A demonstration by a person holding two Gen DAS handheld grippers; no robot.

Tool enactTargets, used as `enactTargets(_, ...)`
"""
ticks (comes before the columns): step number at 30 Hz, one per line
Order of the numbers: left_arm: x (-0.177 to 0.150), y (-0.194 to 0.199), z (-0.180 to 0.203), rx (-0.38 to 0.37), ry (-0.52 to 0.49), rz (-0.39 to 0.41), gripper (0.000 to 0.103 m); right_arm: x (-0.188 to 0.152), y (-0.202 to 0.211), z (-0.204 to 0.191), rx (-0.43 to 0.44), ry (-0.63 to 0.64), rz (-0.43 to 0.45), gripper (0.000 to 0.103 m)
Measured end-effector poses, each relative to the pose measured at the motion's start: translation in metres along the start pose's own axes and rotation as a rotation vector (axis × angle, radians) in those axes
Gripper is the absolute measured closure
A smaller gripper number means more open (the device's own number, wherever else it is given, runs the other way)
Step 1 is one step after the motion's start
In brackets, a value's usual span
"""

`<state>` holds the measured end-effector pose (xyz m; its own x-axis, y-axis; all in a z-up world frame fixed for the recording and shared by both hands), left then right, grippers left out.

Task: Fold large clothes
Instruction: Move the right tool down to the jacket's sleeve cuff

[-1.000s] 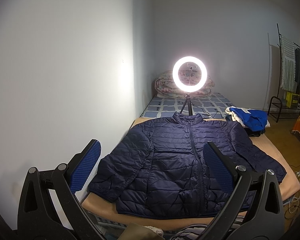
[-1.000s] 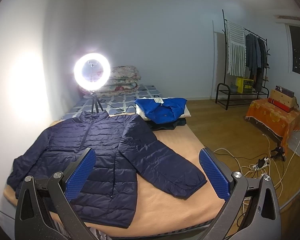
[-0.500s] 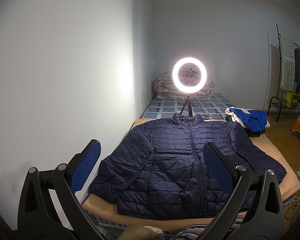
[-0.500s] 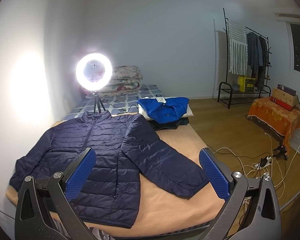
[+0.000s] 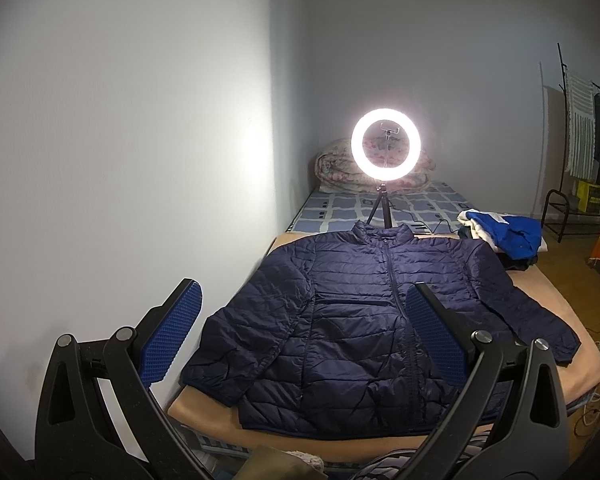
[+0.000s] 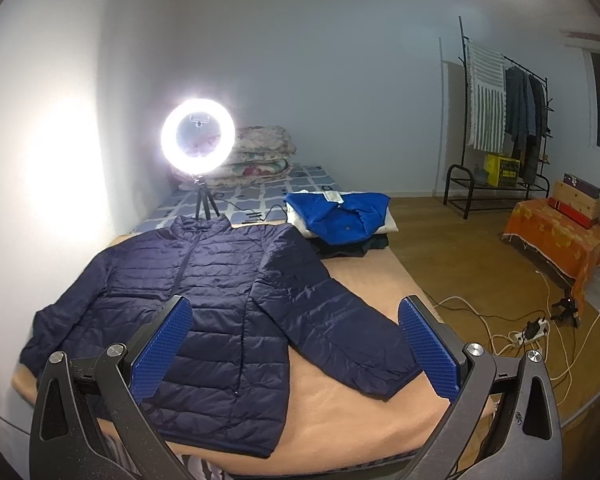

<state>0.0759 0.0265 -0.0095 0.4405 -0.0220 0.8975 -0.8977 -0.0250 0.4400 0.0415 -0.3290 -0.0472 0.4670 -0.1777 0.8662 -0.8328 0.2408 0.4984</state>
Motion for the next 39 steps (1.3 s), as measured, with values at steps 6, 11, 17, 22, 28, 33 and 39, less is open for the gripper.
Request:
enactTargets(6,-0.011,-0.006,-0.011,0.050,-0.020,0.016,0.000,0.006,-0.012,-0.015,0.037,0.028,-0.004,0.001)
enactTargets(11,-0.024,-0.010,-0.032,0.088,-0.022,0.019,0.000,0.016,-0.026,-0.036,0.146,0.050,0.001,0.001)
enactTargets(17,-0.042,-0.012,-0.059,0.152,-0.015,0.012,0.000,0.033,-0.053,-0.073,0.228,0.129,0.001,0.001)
enactTargets(22,-0.063,-0.013,-0.088,0.197,0.044,-0.003,0.000,0.040,-0.069,-0.130,0.330,0.281,0.022,0.001)
enactTargets(28,-0.089,-0.013,-0.110,0.251,0.045,-0.032,0.000,0.039,-0.094,-0.203,0.458,0.401,-0.015,0.001)
enactTargets(33,-0.112,-0.012,-0.124,0.258,0.061,-0.071,0.000,0.033,-0.106,-0.261,0.543,0.489,-0.043,0.001)
enactTargets(39,-0.133,-0.013,-0.134,0.238,0.093,-0.123,0.000,0.006,-0.102,-0.343,0.691,0.624,-0.116,0.001)
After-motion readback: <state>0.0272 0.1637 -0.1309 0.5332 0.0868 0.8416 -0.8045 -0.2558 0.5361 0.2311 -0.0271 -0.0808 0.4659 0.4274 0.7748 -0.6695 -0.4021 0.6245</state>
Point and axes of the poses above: each gripper's, at about its wrist camera, not at the fingertips, and y roughly against the way its jaws point, z to its right, x to its top, the point moved 9 cm from there along -y, roughly the way its jaws point, and after that the axes turned 5 degrees about -z, right-handed, at the moved point
